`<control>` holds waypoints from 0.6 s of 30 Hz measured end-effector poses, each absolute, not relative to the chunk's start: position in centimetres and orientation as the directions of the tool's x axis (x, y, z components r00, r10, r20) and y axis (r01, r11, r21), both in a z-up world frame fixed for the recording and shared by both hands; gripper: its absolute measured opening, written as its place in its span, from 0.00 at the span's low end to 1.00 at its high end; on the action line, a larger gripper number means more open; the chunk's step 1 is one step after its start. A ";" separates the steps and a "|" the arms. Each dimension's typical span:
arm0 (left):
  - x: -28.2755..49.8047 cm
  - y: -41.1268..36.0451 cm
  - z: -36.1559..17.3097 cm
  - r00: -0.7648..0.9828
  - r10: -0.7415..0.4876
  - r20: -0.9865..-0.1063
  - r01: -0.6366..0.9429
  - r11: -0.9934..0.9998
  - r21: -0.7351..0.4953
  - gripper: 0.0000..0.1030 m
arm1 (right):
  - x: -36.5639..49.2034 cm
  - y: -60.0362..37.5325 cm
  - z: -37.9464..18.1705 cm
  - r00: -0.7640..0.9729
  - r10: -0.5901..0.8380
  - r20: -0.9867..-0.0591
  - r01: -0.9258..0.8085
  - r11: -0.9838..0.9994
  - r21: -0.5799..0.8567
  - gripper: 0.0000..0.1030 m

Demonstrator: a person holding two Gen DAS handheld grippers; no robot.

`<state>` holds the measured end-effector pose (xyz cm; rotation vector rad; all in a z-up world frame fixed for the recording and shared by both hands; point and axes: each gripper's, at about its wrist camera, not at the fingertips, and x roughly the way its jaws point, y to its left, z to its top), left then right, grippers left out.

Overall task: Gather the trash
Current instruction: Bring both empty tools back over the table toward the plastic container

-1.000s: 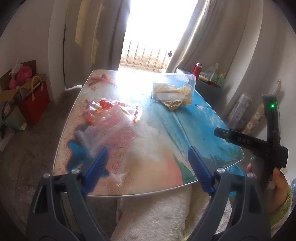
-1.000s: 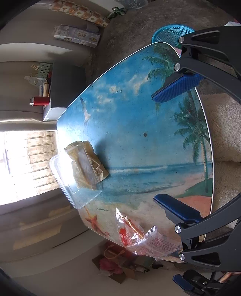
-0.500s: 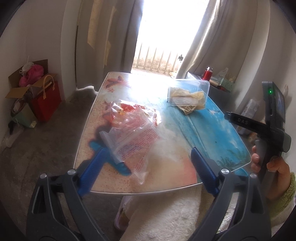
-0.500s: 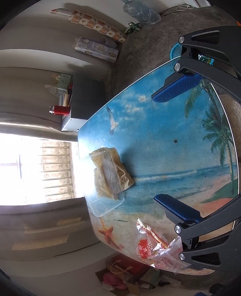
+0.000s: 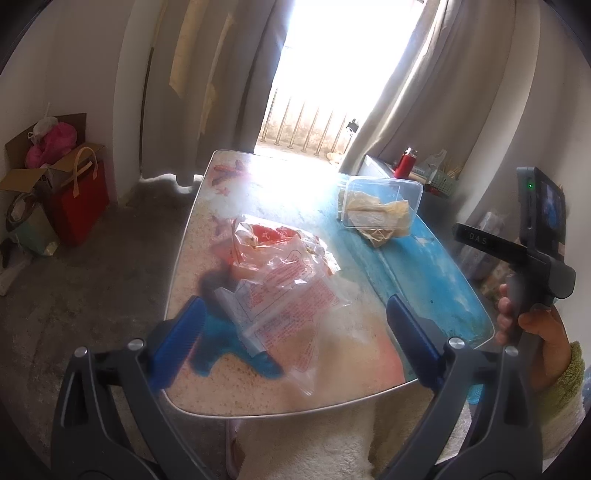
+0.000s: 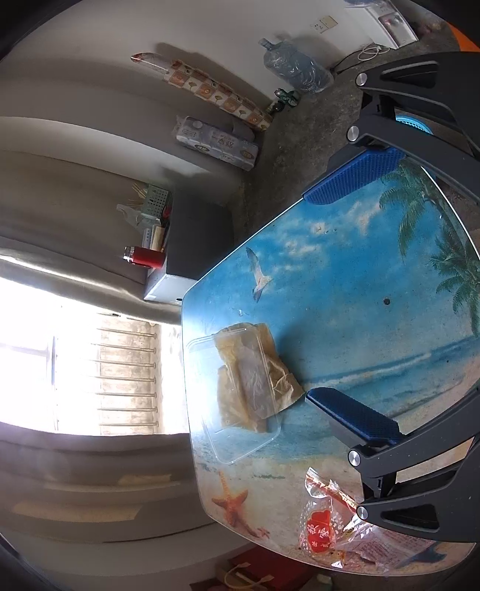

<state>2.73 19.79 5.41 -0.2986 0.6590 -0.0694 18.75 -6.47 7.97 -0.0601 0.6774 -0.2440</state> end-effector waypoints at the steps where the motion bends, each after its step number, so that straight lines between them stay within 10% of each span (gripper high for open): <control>1: 2.7 19.8 5.4 0.790 -0.162 -0.591 -0.030 0.953 -0.300 0.92 | 18.7 -6.5 8.3 0.761 -0.226 -0.608 0.199 0.974 -0.112 0.94; 18: 5.2 17.2 7.0 0.786 -0.074 -0.614 -0.105 0.962 -0.250 0.92 | 17.5 -10.4 8.3 0.817 -0.015 -0.577 0.074 0.994 0.078 0.94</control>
